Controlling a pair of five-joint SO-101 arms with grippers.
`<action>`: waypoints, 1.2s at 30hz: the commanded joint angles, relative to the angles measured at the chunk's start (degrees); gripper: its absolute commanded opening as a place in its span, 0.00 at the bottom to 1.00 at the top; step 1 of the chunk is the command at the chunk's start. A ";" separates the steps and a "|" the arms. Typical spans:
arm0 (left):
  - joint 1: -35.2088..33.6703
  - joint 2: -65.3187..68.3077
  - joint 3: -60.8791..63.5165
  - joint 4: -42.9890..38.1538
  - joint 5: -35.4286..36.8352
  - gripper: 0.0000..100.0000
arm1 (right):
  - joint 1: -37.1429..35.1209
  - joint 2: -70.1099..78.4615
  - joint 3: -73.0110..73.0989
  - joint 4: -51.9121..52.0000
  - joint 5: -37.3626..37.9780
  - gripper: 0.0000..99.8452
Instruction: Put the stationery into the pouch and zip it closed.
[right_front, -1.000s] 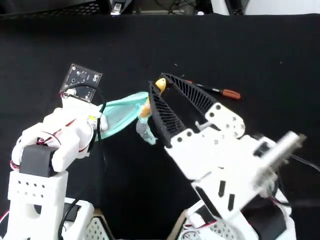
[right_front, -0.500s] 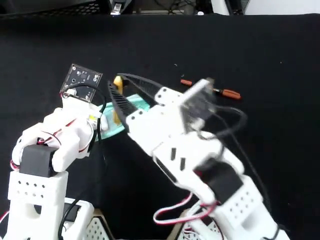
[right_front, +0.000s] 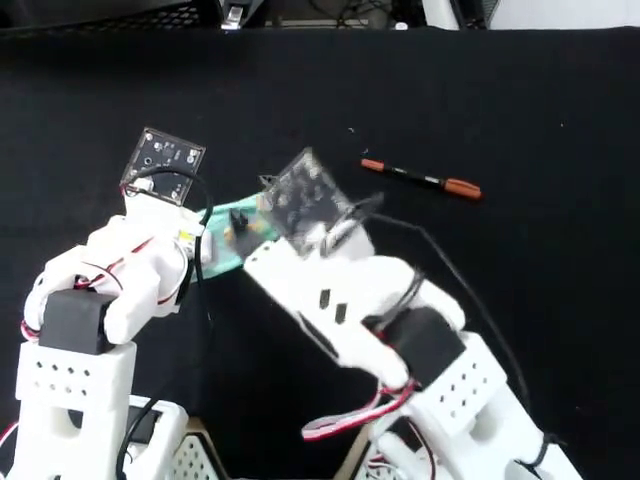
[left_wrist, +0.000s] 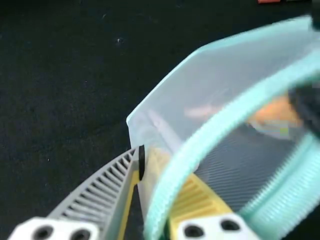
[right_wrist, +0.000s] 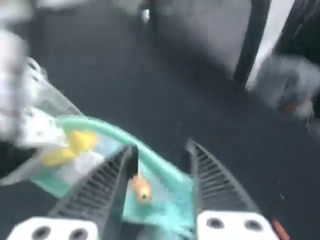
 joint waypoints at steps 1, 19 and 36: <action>-0.40 4.48 4.18 -0.18 -0.44 0.03 | -1.67 0.22 -4.26 2.11 0.79 0.21; -0.40 4.48 4.70 -0.26 -0.44 0.03 | 34.46 9.01 -28.97 21.54 3.16 0.21; -0.40 4.48 5.05 -1.67 -0.44 0.03 | 44.57 76.09 -48.57 9.32 33.14 0.28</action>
